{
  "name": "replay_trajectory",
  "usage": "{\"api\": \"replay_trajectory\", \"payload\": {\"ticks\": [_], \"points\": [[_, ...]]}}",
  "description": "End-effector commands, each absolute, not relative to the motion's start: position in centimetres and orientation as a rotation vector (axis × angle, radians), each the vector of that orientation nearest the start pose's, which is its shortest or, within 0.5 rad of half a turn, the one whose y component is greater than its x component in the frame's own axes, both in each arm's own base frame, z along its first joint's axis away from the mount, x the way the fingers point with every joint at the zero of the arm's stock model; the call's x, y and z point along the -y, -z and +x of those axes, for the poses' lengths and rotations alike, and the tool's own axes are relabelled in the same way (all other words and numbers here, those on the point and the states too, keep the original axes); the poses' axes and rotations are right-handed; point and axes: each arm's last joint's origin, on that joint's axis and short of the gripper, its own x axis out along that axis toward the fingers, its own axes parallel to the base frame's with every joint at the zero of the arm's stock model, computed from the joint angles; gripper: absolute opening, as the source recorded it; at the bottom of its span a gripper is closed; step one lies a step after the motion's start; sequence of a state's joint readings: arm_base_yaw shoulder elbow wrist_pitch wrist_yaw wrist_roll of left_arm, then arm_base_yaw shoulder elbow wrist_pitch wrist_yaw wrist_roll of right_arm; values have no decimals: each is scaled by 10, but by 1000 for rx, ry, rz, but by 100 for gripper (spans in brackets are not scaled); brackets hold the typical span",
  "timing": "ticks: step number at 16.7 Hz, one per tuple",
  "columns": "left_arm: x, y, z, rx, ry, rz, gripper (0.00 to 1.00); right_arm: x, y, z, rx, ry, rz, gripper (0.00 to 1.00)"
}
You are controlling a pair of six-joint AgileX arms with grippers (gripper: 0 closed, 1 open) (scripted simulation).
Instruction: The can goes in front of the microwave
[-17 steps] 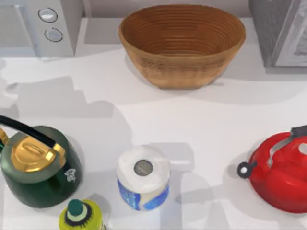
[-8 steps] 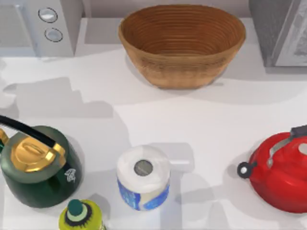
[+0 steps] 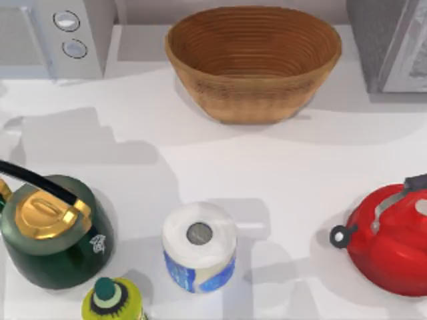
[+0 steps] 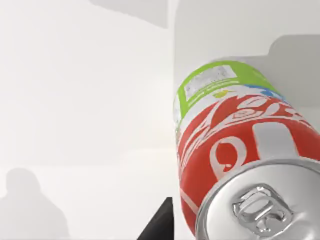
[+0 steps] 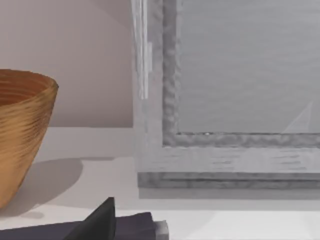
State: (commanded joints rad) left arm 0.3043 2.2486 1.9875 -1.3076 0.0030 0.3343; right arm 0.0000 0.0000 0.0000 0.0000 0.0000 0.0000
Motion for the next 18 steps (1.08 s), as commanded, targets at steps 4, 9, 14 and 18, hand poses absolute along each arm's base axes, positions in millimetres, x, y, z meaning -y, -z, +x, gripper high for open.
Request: {"api": "replay_trajectory", "payload": {"ticks": [4, 9, 14, 18], "points": [[-138, -201, 422, -1569, 15, 17, 100, 1, -160, 106, 0, 0, 0, 100], [-138, -201, 422, -1569, 15, 17, 100, 1, -160, 106, 0, 0, 0, 100], [-137, -209, 423, -1575, 20, 22, 100, 1, -160, 106, 0, 0, 0, 100], [-138, -238, 422, -1569, 16, 19, 100, 1, -160, 106, 0, 0, 0, 100]]}}
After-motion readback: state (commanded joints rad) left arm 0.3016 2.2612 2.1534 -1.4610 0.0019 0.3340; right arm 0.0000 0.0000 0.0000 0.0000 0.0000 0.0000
